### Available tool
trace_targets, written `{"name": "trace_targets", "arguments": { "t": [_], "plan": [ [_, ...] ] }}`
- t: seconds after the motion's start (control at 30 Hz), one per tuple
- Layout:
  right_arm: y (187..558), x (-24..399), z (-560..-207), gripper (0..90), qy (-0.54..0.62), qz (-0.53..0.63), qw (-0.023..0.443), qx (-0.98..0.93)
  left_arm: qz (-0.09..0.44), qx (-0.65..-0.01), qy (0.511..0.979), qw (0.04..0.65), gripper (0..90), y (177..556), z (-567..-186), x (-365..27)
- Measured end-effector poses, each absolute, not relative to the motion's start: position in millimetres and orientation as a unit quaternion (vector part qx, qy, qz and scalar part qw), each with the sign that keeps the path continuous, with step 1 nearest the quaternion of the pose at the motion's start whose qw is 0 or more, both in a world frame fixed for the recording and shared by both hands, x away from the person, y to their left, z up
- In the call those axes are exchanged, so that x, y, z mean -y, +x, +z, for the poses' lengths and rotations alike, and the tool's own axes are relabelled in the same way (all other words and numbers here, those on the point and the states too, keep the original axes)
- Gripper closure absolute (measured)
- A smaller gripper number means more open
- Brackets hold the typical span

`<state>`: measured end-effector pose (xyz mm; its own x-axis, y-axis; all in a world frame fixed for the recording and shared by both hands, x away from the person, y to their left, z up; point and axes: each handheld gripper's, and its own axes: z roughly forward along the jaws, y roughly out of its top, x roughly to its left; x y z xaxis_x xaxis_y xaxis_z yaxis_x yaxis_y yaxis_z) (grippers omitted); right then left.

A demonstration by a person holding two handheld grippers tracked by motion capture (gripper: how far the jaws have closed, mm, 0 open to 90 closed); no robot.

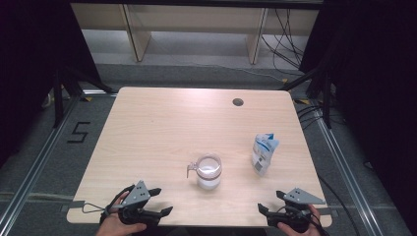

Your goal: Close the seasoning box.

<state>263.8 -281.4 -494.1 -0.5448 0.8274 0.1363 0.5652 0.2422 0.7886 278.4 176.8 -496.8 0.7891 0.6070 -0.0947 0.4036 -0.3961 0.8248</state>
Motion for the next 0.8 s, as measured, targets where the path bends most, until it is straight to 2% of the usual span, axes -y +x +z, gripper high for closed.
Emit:
{"name": "trace_targets", "arguments": {
  "t": [0.1,0.27,0.3,0.7,0.8],
  "plan": [
    [258.8,280.7,-494.6,16.1,0.464,0.422,0.147,-0.765,0.103,-0.321,0.822,0.460,25.9,276.1,-497.9,-177.1],
    [259.8,282.6,-496.2,16.1,0.441,0.416,0.156,-0.780,0.109,-0.317,0.824,0.456,25.9,275.0,-498.1,-177.2],
    [257.0,279.6,-496.0,16.1,0.457,0.418,0.141,-0.772,0.109,-0.317,0.824,0.456,25.9,275.0,-498.1,-177.2],
    [258.8,281.9,-499.8,16.2,0.438,0.411,0.150,-0.785,0.112,-0.317,0.826,0.453,26.3,276.6,-498.7,-177.9],
    [256.2,281.0,-498.7,16.3,0.456,0.407,0.136,-0.780,0.113,-0.315,0.823,0.459,25.9,278.4,-499.4,-178.4]
  ]
}}
